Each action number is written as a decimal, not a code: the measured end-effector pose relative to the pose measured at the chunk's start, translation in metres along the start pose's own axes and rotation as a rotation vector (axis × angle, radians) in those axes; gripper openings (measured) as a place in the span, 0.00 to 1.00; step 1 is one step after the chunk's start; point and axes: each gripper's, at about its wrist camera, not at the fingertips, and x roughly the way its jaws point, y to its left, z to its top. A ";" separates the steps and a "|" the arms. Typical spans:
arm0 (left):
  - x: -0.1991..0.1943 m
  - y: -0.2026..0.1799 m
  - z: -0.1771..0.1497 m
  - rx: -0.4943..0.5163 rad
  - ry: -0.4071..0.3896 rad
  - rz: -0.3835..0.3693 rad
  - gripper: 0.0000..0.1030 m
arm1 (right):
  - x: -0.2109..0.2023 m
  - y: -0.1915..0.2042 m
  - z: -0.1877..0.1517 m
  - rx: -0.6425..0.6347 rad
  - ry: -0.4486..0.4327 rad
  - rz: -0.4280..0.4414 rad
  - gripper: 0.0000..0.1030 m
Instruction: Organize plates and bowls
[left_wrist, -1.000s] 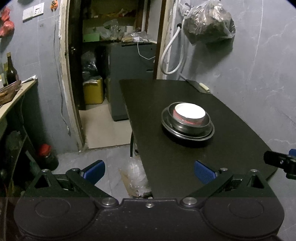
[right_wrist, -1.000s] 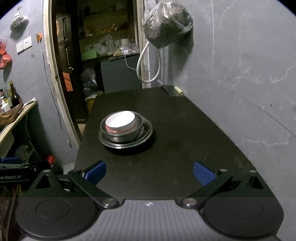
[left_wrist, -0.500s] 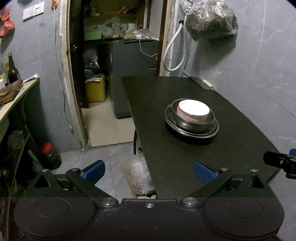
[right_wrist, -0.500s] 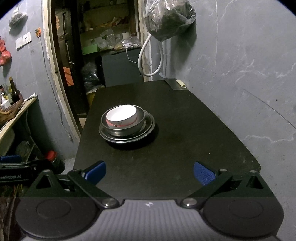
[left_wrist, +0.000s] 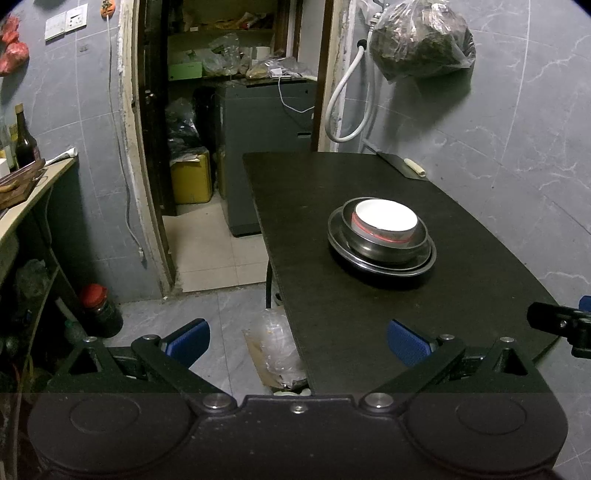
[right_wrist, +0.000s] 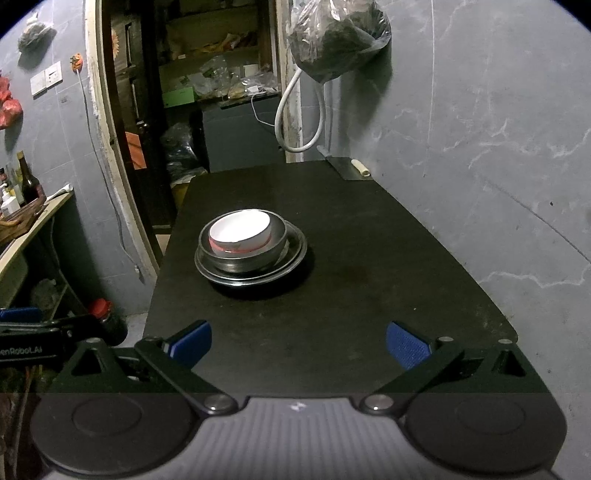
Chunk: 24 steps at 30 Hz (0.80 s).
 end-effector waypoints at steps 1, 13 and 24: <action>0.000 0.000 0.000 0.001 -0.001 0.000 0.99 | 0.000 0.000 0.000 0.000 -0.001 -0.001 1.00; -0.001 0.001 0.000 0.002 -0.004 0.000 0.99 | -0.002 -0.003 0.000 0.001 -0.005 -0.005 1.00; -0.002 0.001 0.000 0.001 -0.006 0.004 0.99 | -0.002 -0.003 0.001 -0.002 -0.005 -0.005 1.00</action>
